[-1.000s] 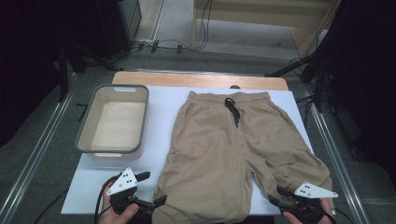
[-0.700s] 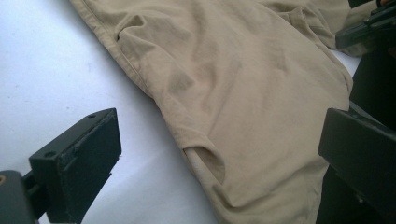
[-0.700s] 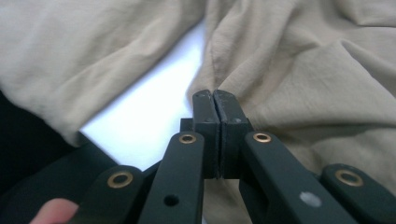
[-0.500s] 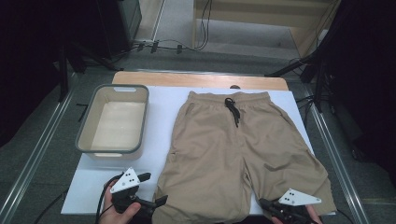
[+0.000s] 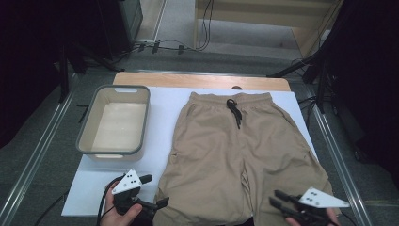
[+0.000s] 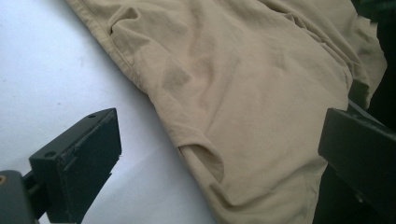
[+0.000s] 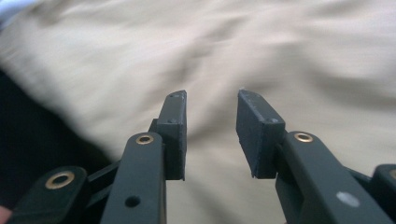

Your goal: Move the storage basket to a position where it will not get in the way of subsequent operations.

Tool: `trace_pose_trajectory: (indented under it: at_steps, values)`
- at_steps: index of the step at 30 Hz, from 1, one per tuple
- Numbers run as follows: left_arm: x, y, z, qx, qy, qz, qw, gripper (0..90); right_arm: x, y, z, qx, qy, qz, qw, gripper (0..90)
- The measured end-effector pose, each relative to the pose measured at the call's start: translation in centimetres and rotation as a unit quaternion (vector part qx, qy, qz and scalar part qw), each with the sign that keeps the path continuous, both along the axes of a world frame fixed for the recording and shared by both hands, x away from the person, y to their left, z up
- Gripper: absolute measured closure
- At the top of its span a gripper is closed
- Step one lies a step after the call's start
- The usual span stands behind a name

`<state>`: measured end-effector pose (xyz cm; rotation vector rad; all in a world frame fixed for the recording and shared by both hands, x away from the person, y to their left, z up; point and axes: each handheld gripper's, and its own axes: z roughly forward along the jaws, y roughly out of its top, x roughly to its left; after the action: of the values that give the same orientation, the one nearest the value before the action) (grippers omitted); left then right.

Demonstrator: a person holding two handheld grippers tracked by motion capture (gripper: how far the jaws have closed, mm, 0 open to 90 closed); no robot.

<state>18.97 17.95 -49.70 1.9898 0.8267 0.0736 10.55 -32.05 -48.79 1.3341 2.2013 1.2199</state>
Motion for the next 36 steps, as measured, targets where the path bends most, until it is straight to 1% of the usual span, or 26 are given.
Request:
trace_pose_trajectory:
  at_steps: [1, 3, 5, 7, 8, 10, 11, 13, 14, 15, 16, 18, 20, 21, 23, 24, 25, 26, 27, 28, 30, 32, 33, 34, 35, 36]
  values:
    - [0.0, 0.0, 0.0, 0.001, 0.001, -0.002, 1.0, 0.1, 0.0, -1.4, 0.1, 0.0, -0.005, -0.024, 0.9997, 61.0]
    - [0.0, -0.1, -0.1, 0.002, 0.004, -0.004, 1.0, 0.2, -0.1, -4.3, 0.0, -0.008, -0.011, -0.073, 0.9973, 60.4]
    - [0.0, -0.1, -0.1, 0.004, 0.004, -0.004, 1.0, 0.2, -0.3, -7.3, -0.2, 0.0, -0.008, -0.116, 0.9933, 58.7]
    - [0.1, -0.1, -0.2, 0.003, 0.004, -0.003, 1.0, 0.2, -0.8, -9.8, -0.7, 0.008, -0.003, -0.152, 0.9883, 58.1]
    - [0.1, -0.1, -0.2, 0.002, 0.005, -0.003, 1.0, 0.2, -1.1, -10.7, -1.0, 0.0, 0.001, -0.173, 0.985, 56.8]
    - [0.1, -0.2, -0.3, 0.004, 0.007, -0.003, 1.0, 0.2, -1.5, -12.1, -1.9, -0.023, 0.001, -0.202, 0.9791, 54.4]
    - [0.1, -0.3, -0.4, 0.006, 0.008, -0.003, 0.9999, 0.2, -1.7, -12.6, -2.5, -0.03, 0.002, -0.216, 0.9759, 52.5]
    - [0.2, -0.4, -0.5, 0.01, 0.009, -0.003, 0.9999, 0.2, -2.0, -13.2, -3.5, -0.036, 0.011, -0.237, 0.9707, 51.3]
    - [0.2, -0.4, -0.5, 0.011, 0.01, -0.003, 0.9999, 0.2, -2.0, -13.3, -3.8, -0.04, 0.017, -0.238, 0.9704, 51.7]
    - [0.2, -0.5, -0.5, 0.012, 0.009, -0.001, 0.9999, 2.0, -1.9, -13.3, -4.0, -0.041, 0.023, -0.234, 0.9712, 52.5]
    - [0.2, -0.6, -0.5, 0.013, 0.01, -0.001, 0.9999, 4.1, -1.9, -13.2, -4.0, -0.038, 0.026, -0.231, 0.9718, 55.9]
    - [0.3, -0.7, -0.6, 0.021, 0.01, 0.003, 0.9997, 5.7, -1.8, -13.0, -4.1, -0.038, 0.032, -0.221, 0.974, 65.5]
    - [0.4, -0.9, -0.7, 0.036, 0.008, 0.012, 0.9992, 9.0, -1.9, -12.8, -4.0, -0.046, 0.036, -0.217, 0.9745, 76.5]
    - [0.5, -1.1, -0.8, 0.044, 0.007, 0.015, 0.9989, 9.8, -2.0, -12.8, -4.0, -0.045, 0.04, -0.217, 0.9743, 80.1]
    - [0.6, -1.3, -1.1, 0.056, 0.015, 0.025, 0.998, 14.1, -2.3, -13.0, -3.9, -0.04, 0.051, -0.216, 0.9742, 86.9]
    - [0.7, -1.4, -1.2, 0.061, 0.02, 0.029, 0.9975, 19.2, -2.5, -13.1, -3.9, -0.037, 0.054, -0.215, 0.9744, 87.6]
    - [0.7, -1.5, -1.3, 0.067, 0.017, 0.035, 0.997, 25.1, -2.7, -13.1, -3.8, -0.033, 0.058, -0.213, 0.9747, 87.7]
    - [0.7, -1.6, -1.2, 0.069, 0.018, 0.038, 0.9967, 28.9, -2.9, -13.1, -3.8, -0.031, 0.063, -0.211, 0.975, 87.8]
    - [0.8, -1.6, -1.1, 0.07, 0.021, 0.039, 0.9966, 37.3, -3.1, -13.1, -3.6, -0.032, 0.069, -0.207, 0.9753, 87.8]
    - [0.8, -1.6, -1.1, 0.071, 0.025, 0.036, 0.9966, 45.6, -3.2, -13.0, -3.5, -0.035, 0.07, -0.204, 0.9759, 87.8]
    - [0.9, -1.6, -1.0, 0.073, 0.029, 0.029, 0.9964, 56.1, -3.6, -12.8, -3.2, -0.043, 0.073, -0.201, 0.9758, 87.9]
    - [1.0, -1.5, -0.9, 0.066, 0.05, 0.01, 0.9965, 68.4, -3.9, -12.7, -2.9, -0.052, 0.07, -0.207, 0.9745, 87.7]
    - [1.0, -1.5, -0.8, 0.068, 0.055, 0.006, 0.9962, 74.2, -4.0, -12.5, -2.7, -0.052, 0.067, -0.209, 0.9741, 86.9]
    - [1.1, -1.5, -0.7, 0.07, 0.057, 0.0, 0.996, 82.3, -4.0, -12.3, -2.5, -0.049, 0.061, -0.209, 0.9748, 83.4]
    - [1.1, -1.4, -0.5, 0.07, 0.057, -0.005, 0.9959, 86.2, -4.0, -11.9, -2.2, -0.051, 0.054, -0.211, 0.9747, 78.8]
    - [1.1, -1.3, -0.3, 0.07, 0.059, -0.01, 0.9957, 87.5, -4.0, -11.5, -1.9, -0.056, 0.044, -0.208, 0.9756, 75.4]
